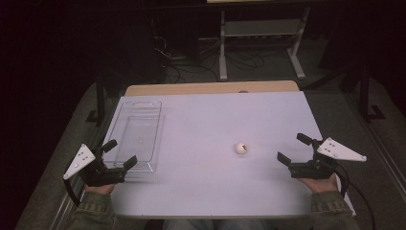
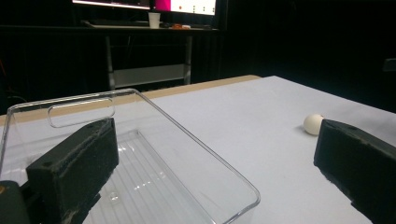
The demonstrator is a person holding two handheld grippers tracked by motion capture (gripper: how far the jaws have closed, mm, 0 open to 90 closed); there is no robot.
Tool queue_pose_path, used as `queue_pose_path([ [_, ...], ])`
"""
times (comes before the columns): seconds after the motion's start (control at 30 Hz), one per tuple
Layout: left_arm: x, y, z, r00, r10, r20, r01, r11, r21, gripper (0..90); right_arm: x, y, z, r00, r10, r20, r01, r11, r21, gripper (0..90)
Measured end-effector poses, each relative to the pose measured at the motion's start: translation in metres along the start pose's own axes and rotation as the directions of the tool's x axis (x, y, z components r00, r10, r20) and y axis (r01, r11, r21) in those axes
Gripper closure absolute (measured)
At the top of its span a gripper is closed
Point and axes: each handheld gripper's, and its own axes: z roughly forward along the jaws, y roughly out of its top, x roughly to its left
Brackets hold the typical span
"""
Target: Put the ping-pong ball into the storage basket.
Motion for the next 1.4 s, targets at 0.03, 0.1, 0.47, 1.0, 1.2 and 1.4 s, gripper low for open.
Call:
queue_pose_path([
  [0.03, 0.0, 0.0, 0.0, 1.0, -0.002, 0.001, 0.002, 1.0, -0.001, 0.0, 0.0, 0.0, 0.0, 1.0, -0.001, 0.0, 0.001, 1.0, 0.0, 0.0],
  [0.1, -0.001, 0.001, 0.0, 1.0, -0.001, 0.001, 0.001, 1.0, -0.004, 0.0, 0.0, 0.0, 0.0, 1.0, -0.004, 0.0, 0.004, 1.0, 0.003, 0.0],
  [0.47, -0.003, 0.005, 0.001, 1.0, 0.002, 0.006, -0.002, 1.0, 0.006, 0.0, -0.002, 0.0, 0.0, 0.9999, 0.002, 0.011, -0.002, 1.0, 0.0, 0.0],
  [1.0, -0.022, 0.027, 0.023, 0.994, 0.055, 0.095, -0.06, 0.9968, 0.053, 0.0, -0.001, 0.0, 0.002, 0.9999, 0.002, 0.012, -0.003, 1.0, 0.006, 0.0],
  [1.2, -0.028, 0.037, 0.033, 0.9901, 0.073, 0.12, -0.082, 0.9941, 0.071, 0.0, -0.001, 0.0, 0.003, 0.9999, 0.001, 0.01, -0.001, 1.0, 0.009, 0.0],
  [1.4, -0.033, 0.047, 0.045, 0.9848, 0.09, 0.149, -0.104, 0.9906, 0.09, 0.0, -0.001, 0.0, 0.002, 0.9999, 0.003, 0.01, -0.003, 0.9999, 0.01, 0.0],
])
